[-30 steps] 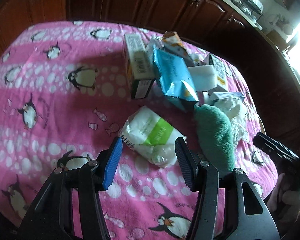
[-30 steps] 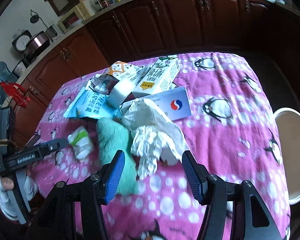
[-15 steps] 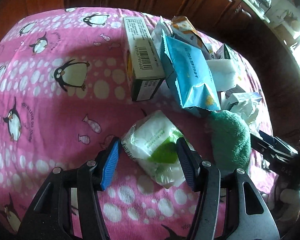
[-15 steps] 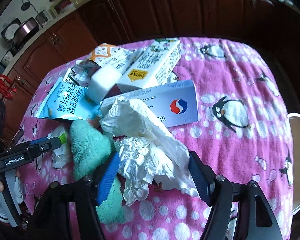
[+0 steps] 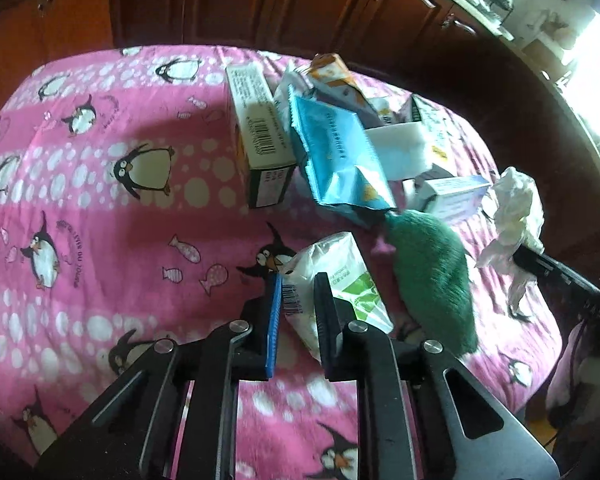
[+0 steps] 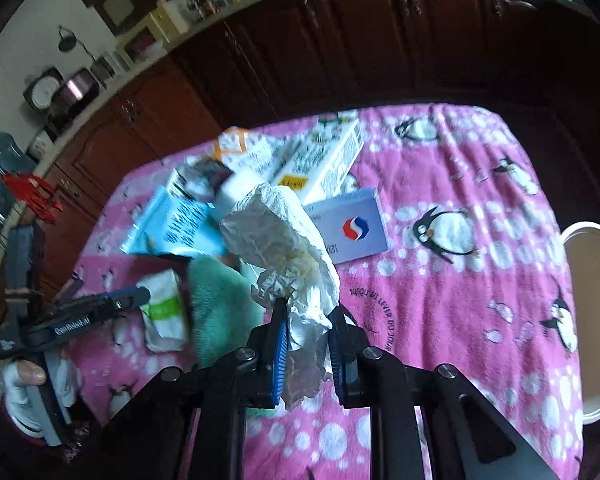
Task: Collect trash
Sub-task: 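Carry the tissue and wrapper over the white bin with both tools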
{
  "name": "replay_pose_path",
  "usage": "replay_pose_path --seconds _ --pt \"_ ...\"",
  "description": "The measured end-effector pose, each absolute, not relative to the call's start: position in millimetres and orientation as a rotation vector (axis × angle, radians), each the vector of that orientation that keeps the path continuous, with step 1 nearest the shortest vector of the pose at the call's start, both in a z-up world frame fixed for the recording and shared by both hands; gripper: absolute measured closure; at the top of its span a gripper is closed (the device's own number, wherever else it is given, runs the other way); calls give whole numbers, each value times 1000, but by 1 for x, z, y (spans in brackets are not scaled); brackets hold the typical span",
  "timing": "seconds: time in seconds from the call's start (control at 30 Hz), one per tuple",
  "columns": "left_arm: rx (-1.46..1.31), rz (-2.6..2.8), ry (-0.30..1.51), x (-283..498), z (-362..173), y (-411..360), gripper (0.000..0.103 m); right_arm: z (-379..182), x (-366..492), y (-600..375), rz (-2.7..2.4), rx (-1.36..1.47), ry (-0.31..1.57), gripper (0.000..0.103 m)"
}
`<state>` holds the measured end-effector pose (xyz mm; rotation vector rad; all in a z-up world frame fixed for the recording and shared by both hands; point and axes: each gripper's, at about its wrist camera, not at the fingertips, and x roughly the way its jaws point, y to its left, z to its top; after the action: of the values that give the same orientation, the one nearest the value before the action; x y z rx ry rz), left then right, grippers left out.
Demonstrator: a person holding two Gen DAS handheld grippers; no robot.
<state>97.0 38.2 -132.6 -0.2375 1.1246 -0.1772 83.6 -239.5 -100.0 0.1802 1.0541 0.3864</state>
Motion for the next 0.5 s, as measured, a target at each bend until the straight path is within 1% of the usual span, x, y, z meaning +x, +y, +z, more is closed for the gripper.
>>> replay_pose_path --seconds 0.13,0.5 --pt "-231 -194 1090 83 -117 37 91 -84 72 -251 382 195 1017 85" --pt "-194 -274 983 50 -67 24 92 -61 54 -280 340 237 958 85"
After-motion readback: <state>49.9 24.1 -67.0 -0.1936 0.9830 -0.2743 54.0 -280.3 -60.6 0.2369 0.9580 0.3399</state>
